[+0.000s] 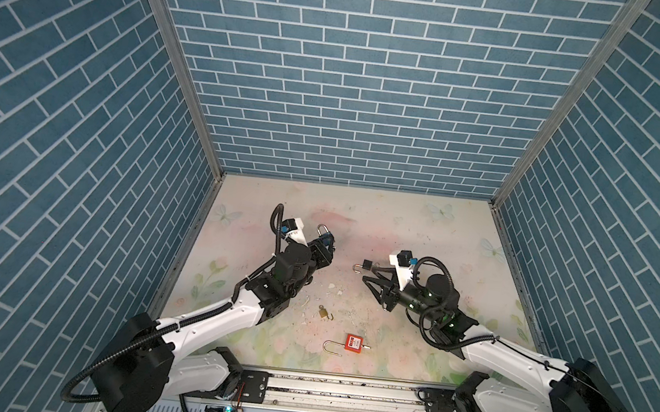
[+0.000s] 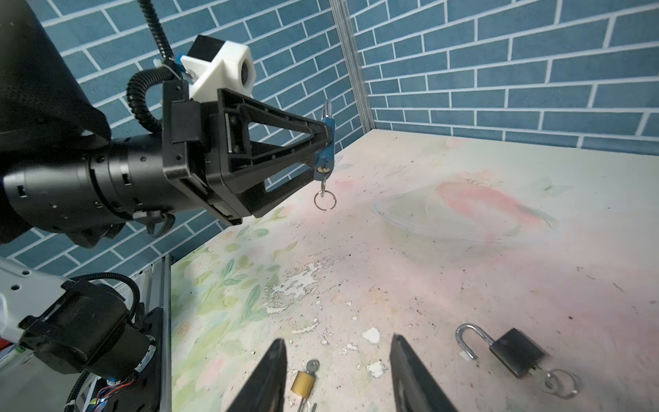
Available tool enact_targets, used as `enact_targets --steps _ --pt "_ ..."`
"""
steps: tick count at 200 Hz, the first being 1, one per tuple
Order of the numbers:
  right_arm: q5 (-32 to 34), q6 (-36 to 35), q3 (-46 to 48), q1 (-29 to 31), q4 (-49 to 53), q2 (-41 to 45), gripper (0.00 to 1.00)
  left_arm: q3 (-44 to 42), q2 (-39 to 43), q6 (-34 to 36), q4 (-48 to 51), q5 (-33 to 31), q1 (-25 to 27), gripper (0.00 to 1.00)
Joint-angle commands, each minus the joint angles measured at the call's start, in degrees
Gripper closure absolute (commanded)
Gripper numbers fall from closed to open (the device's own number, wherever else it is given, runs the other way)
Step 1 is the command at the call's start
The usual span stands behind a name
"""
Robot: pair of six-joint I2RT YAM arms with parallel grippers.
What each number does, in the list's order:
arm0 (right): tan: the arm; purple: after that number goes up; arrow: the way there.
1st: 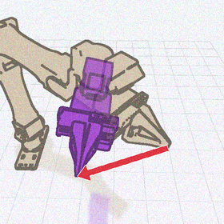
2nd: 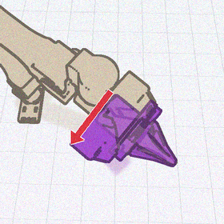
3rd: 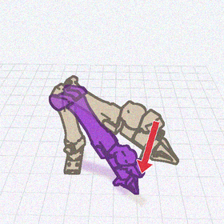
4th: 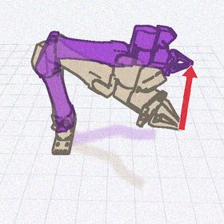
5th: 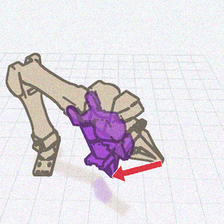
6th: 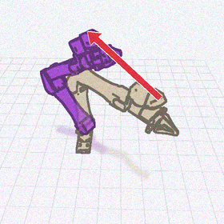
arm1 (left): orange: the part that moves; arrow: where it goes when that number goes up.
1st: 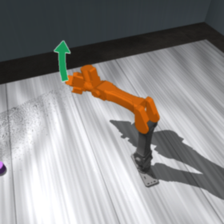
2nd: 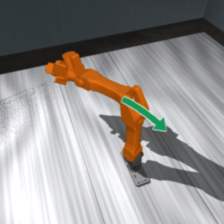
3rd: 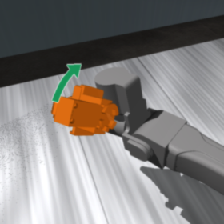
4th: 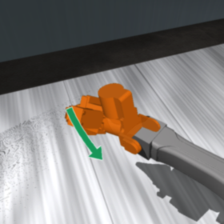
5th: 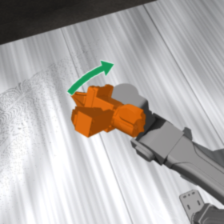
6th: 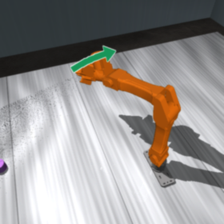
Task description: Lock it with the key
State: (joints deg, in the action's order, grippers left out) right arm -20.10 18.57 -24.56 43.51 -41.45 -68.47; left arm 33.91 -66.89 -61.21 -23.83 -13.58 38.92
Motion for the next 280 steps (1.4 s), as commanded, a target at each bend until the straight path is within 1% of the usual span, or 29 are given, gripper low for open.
enact_targets --steps 1,52,132,170,205,235,263,280 --pt "1.4 0.0 -4.0 1.1 -9.1 -4.6 0.54 -2.0 1.3 -15.0 -1.6 1.4 -2.4 1.00" --pt "-2.5 4.9 -12.2 2.2 -12.2 -16.5 0.58 -5.0 1.8 -19.2 -4.8 4.2 -3.6 1.00" --pt "-7.4 7.6 -21.6 3.7 -10.9 -28.0 0.60 -6.2 2.4 -20.3 -5.1 6.2 -5.0 1.00" --pt "-7.8 7.7 -23.2 4.1 -11.2 -30.7 0.61 -6.4 2.6 -20.7 -5.0 6.9 -5.4 1.00" --pt "-7.9 7.5 -24.2 4.1 -11.6 -32.3 0.64 -6.4 2.5 -21.1 -5.1 7.3 -5.5 1.00" --pt "-8.4 7.4 -24.9 4.1 -11.9 -33.5 0.70 -6.5 2.2 -21.5 -5.2 7.7 -5.7 1.00" --pt "-8.8 7.5 -25.5 4.1 -12.0 -34.2 0.79 -6.4 2.0 -21.8 -5.2 8.0 -5.7 1.00" --pt "-9.0 7.6 -25.6 4.1 -12.1 -34.5 0.82 -6.5 2.0 -21.9 -5.2 8.0 -5.7 1.00"
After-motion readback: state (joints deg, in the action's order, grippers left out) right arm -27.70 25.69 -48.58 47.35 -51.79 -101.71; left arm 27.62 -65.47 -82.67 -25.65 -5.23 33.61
